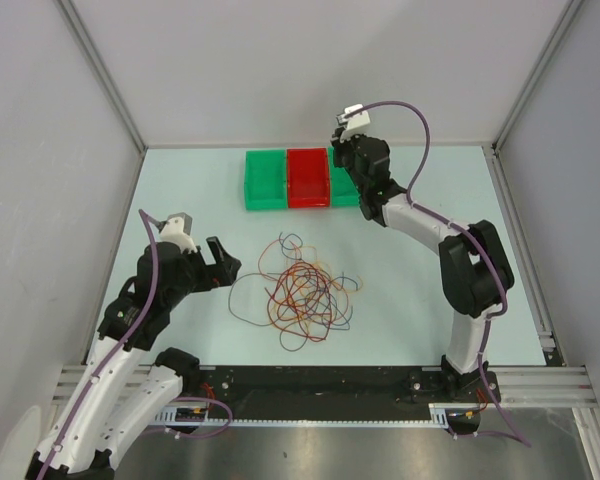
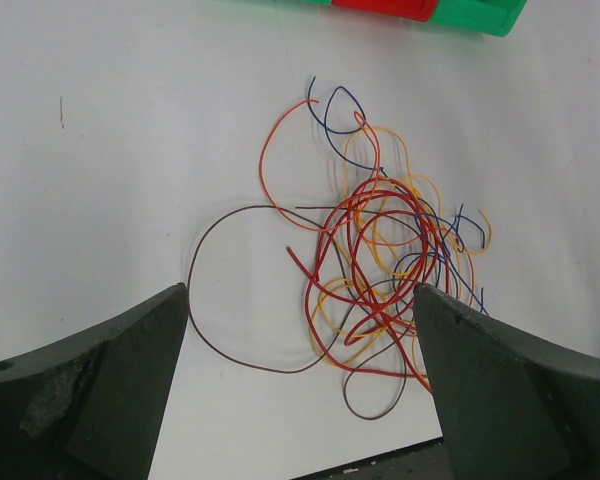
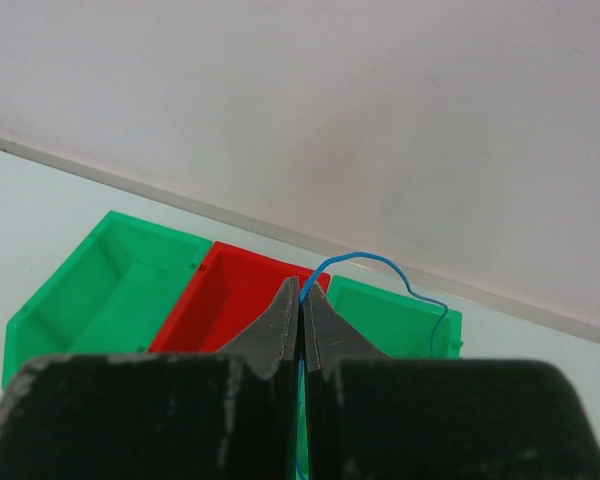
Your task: Untangle the cables
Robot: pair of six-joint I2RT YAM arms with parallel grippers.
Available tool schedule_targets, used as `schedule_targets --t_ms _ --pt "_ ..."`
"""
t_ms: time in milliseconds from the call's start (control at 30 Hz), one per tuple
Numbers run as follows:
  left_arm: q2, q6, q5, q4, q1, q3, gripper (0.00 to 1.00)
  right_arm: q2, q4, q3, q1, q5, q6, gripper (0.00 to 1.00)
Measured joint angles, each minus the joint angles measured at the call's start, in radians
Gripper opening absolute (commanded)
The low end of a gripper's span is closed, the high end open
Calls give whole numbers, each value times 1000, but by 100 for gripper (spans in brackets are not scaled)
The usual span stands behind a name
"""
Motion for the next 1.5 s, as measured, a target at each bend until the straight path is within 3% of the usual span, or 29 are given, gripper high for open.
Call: schedule_targets --t_ms 367,800,1100,1500 --pt "-23 0 0 1 0 0 99 16 -21 13 -1 -26 -8 0" --pt "-26 0 0 1 0 0 99 273 -88 268 -50 -57 0 0" --pt "-25 0 2 1 1 0 99 311 -102 204 -121 -89 79 0" --pt "-23 0 8 2 10 0 99 360 -121 208 -122 -132 113 0"
